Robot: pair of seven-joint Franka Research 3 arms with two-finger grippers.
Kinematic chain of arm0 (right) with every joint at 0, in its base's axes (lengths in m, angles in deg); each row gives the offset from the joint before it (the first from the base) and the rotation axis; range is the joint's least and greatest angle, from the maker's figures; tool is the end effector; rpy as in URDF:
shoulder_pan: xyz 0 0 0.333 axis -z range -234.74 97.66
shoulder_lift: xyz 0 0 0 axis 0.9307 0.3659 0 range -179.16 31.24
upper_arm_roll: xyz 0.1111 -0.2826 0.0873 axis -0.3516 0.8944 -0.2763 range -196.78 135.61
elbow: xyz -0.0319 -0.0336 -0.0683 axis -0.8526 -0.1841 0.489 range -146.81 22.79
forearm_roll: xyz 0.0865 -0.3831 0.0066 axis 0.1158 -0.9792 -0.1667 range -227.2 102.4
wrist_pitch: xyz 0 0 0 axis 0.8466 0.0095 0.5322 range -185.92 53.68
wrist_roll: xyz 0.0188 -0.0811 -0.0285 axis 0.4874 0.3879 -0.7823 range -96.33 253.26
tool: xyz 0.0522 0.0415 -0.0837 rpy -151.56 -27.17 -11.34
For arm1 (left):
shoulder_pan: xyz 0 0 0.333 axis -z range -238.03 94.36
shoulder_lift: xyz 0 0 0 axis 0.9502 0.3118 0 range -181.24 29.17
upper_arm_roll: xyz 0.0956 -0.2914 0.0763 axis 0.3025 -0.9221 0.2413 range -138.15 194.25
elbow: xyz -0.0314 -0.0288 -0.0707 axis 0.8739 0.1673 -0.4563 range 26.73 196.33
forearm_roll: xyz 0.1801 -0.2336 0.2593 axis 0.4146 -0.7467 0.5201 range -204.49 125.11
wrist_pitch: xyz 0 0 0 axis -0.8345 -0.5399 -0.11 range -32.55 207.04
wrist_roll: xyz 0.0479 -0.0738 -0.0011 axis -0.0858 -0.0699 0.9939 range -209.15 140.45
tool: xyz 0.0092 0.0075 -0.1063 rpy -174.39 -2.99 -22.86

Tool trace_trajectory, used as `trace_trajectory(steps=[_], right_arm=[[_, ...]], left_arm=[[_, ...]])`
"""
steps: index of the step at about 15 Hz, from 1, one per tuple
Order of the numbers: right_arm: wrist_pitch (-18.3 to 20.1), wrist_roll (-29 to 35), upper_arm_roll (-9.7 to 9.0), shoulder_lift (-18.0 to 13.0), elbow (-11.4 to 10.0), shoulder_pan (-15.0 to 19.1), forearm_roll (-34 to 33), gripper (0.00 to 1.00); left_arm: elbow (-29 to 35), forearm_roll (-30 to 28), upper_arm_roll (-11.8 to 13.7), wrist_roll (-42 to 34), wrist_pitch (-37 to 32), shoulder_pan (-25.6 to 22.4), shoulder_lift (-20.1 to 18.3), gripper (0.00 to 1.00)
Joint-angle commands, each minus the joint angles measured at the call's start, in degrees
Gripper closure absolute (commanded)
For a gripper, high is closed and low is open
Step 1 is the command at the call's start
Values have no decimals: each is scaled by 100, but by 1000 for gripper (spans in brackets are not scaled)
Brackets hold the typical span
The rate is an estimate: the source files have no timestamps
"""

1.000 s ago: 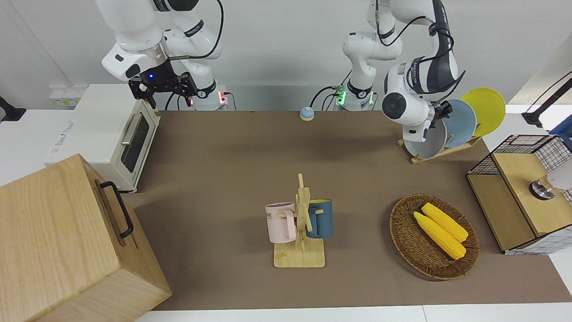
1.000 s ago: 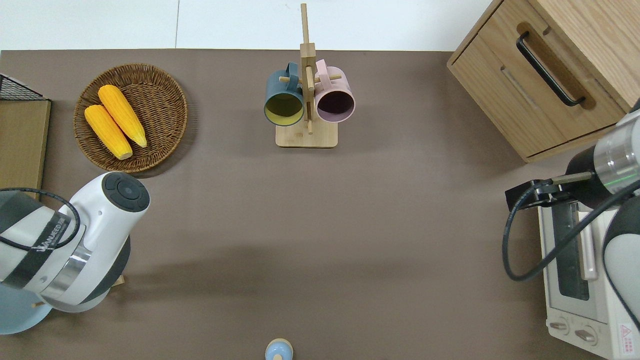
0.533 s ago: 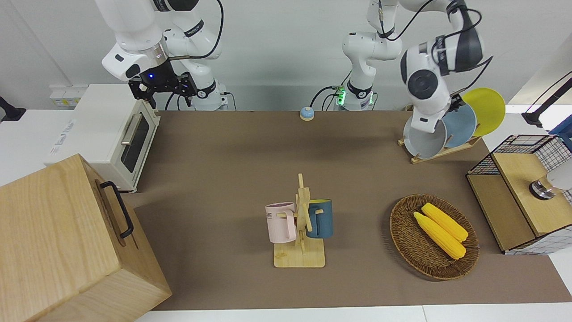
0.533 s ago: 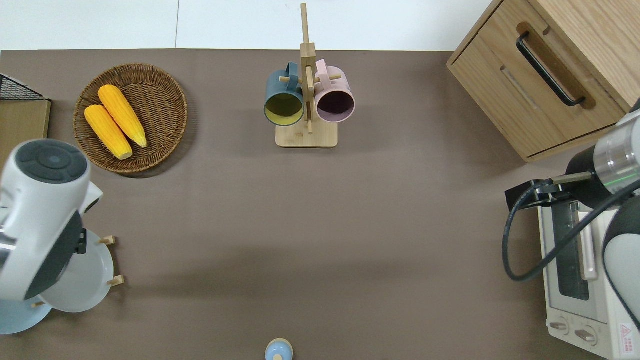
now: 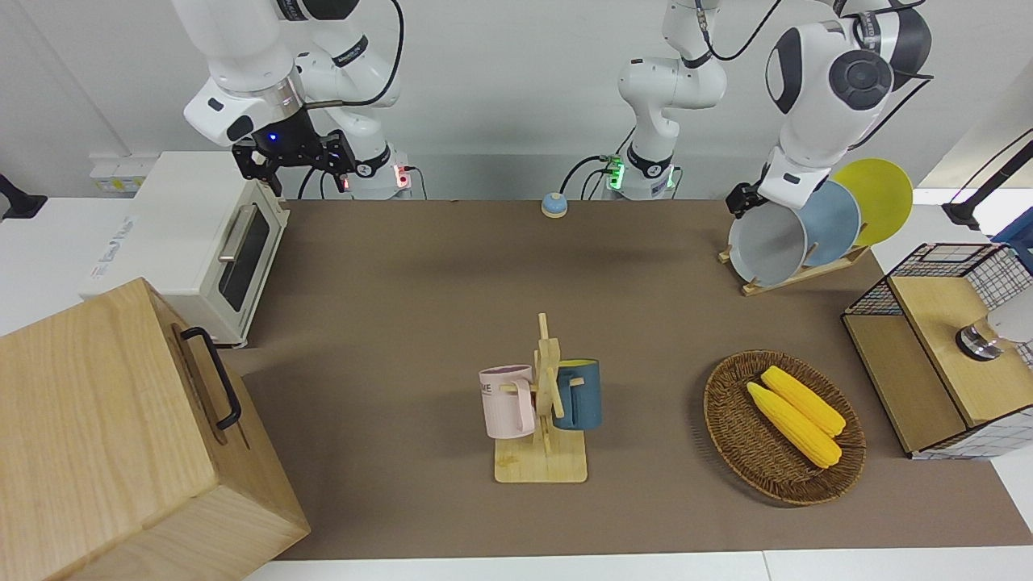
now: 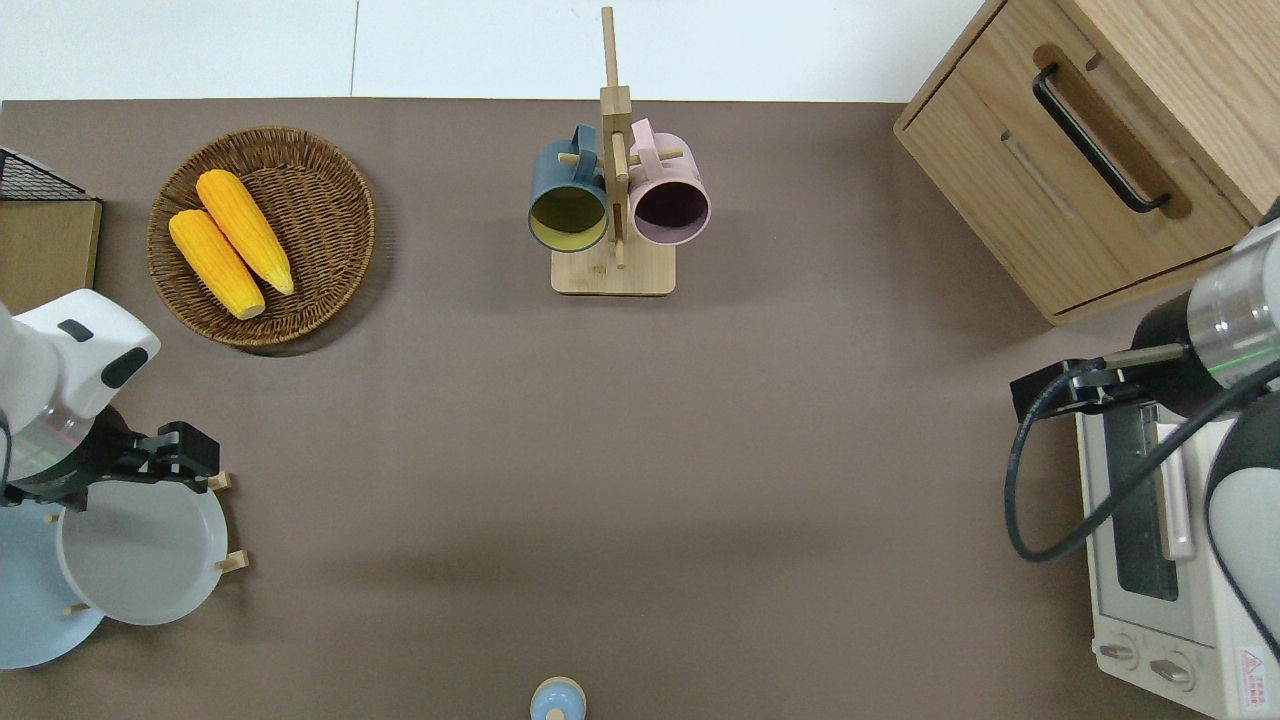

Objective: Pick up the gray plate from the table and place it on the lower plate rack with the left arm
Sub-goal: 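Open the left gripper and withdraw it away from the rack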

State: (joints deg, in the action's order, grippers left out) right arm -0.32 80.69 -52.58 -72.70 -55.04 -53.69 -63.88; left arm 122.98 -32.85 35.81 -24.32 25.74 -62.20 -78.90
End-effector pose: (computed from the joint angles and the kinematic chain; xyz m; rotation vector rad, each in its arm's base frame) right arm 0.5376 0.0616 0.6420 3.1076 0.1288 -0.1739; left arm 0.5134 -0.0016 0.5396 -2.9637 -0.2039 0.4136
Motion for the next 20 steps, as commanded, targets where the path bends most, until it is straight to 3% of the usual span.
trace_trajectory(steps=[1,5,9,13,20], right_arm=[[62,68,-121,-12,41,132,-28,17],[62,68,-121,-12,41,132,-28,17],[62,68,-113,-12,41,132,-28,17],[62,68,-121,-12,33,132,-28,17],[62,68,-121,-12,41,132,-28,17]], left_arm=[[-599,-849,226,-676,0,3,76,5],[-1082,-1158,200,-775,79,-5,119,5],[-1128,-1115,130,-871,1238,-5,224,2],[-1031,-1167,173,-1415,1248,-6,225,2],[-864,-877,86,-1346,1371,3,269,2]])
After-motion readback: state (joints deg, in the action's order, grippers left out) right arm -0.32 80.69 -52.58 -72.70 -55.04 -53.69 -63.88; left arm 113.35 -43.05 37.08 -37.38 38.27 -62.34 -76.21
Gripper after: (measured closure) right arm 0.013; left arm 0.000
